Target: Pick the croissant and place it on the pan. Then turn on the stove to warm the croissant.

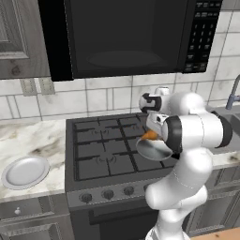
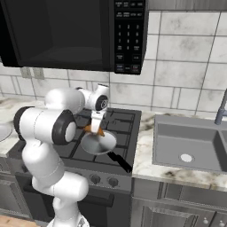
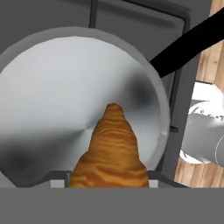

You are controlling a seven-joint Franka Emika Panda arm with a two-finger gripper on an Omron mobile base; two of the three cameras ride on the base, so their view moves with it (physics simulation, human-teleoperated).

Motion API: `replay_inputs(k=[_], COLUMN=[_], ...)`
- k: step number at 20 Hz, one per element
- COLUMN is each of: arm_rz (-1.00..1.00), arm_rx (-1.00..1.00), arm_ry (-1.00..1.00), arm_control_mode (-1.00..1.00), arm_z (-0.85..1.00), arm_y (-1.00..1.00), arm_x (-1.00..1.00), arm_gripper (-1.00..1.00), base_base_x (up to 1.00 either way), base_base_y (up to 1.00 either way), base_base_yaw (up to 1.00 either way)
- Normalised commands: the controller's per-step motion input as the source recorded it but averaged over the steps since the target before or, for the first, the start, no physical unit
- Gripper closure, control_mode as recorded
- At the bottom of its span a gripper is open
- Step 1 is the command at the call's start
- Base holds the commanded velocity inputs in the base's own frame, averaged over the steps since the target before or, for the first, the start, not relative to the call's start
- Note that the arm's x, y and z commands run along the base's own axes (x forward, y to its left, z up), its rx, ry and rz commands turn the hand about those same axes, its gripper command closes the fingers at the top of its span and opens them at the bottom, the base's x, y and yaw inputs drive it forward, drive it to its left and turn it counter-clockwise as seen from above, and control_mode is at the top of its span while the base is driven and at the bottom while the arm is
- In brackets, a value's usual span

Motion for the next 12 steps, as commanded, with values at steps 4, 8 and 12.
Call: replay_inputs(k=[4, 8, 12], arm_rz=[0.00, 0.00, 0.00], arm_rx=[0.00, 0.00, 0.00], arm_ry=[-0.08, -0.16, -0.17], arm_control_mode=[-1.00, -1.00, -1.00], arm_z=[-0.43, -0.35, -0.17], arm_y=[-0.08, -0.11, -0.09], arm_x=[0.00, 0.00, 0.00], arm_gripper=[1.00, 1.00, 1.00], base_base_x=[0.00, 0.00, 0.00], base_base_y=[0.00, 0.00, 0.00], base_base_yaw=[0.00, 0.00, 0.00])
